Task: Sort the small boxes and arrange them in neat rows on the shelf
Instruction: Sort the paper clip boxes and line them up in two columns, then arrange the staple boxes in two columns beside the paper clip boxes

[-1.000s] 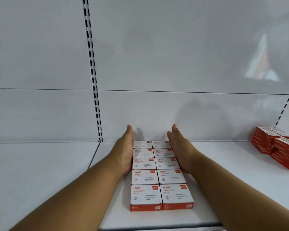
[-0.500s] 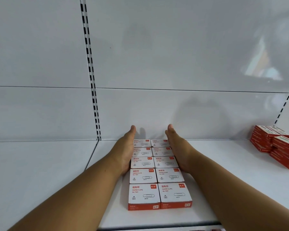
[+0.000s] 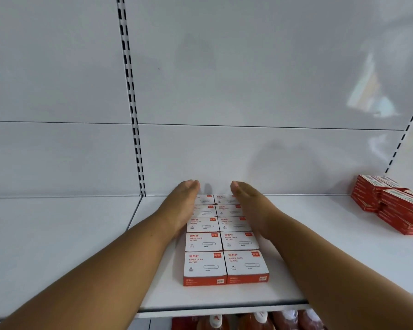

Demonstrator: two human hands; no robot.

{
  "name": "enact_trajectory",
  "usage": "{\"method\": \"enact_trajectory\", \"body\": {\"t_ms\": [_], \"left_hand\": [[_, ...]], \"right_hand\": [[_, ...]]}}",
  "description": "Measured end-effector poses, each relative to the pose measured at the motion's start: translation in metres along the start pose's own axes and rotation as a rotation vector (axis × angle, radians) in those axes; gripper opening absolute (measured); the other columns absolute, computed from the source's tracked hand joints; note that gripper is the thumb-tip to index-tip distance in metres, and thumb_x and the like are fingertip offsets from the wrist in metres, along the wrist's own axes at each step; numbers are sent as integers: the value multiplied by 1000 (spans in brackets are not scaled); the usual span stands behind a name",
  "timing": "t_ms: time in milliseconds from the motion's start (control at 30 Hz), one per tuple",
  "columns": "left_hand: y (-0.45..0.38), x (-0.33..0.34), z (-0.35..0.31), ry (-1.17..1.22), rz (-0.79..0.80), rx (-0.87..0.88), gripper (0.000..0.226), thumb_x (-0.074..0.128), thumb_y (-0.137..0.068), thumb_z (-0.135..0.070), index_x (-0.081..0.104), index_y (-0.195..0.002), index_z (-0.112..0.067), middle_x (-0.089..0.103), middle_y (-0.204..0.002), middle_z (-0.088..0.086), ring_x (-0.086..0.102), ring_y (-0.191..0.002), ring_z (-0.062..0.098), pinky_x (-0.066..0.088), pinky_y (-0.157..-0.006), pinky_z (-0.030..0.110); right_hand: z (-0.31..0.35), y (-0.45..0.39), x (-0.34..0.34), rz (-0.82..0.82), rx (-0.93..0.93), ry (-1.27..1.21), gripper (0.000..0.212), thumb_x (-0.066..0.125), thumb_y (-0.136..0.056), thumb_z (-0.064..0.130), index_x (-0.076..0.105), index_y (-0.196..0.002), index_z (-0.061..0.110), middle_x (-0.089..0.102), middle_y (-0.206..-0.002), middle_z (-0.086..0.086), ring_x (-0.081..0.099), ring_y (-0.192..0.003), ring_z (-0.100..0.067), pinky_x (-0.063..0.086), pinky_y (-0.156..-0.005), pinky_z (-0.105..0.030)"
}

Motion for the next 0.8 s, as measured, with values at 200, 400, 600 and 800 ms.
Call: {"method": "enact_trajectory", "body": {"t_ms": [200,400,600,800], "left_hand": [[80,-5,-23,-872,157,450,47,42,-99,-49,37,-146,-42,19,-153,-30,16,-143,-4,11,-109,14],[129,21,15,-1169,342,452,76,2,-75,-77,-23,-141,-48,-35,-146,-31,-36,-130,-14,-14,-115,18],[125,25,11,-1162,256,453,97,-12,-64,-70,-3,-154,-36,-17,-155,-24,-24,-132,-11,-23,-98,6],[126,27,7,-1147,223,469,72,13,-90,-65,0,-155,-37,-16,-146,-29,-17,-134,-12,-24,-91,2]], "right_hand": [[15,64,-22,-16,-433,614,46,51,-92,55,53,-134,36,46,-144,20,45,-129,-2,38,-106,-24],[-16,104,-3,181,-589,861,90,31,-79,81,25,-154,30,14,-158,21,3,-144,11,0,-115,-9],[-19,104,3,200,-602,959,74,37,-94,61,13,-156,29,4,-161,16,-4,-145,7,-14,-104,-1],[-22,105,6,220,-582,953,81,24,-87,69,11,-156,29,3,-161,17,-6,-144,8,-15,-103,0]]}}
Point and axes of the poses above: each hand's wrist, its own y-axis away from the middle knuckle, its own x-axis out of the palm, z = x × y, the point moved 7 cm from there along -y, towards the middle knuckle
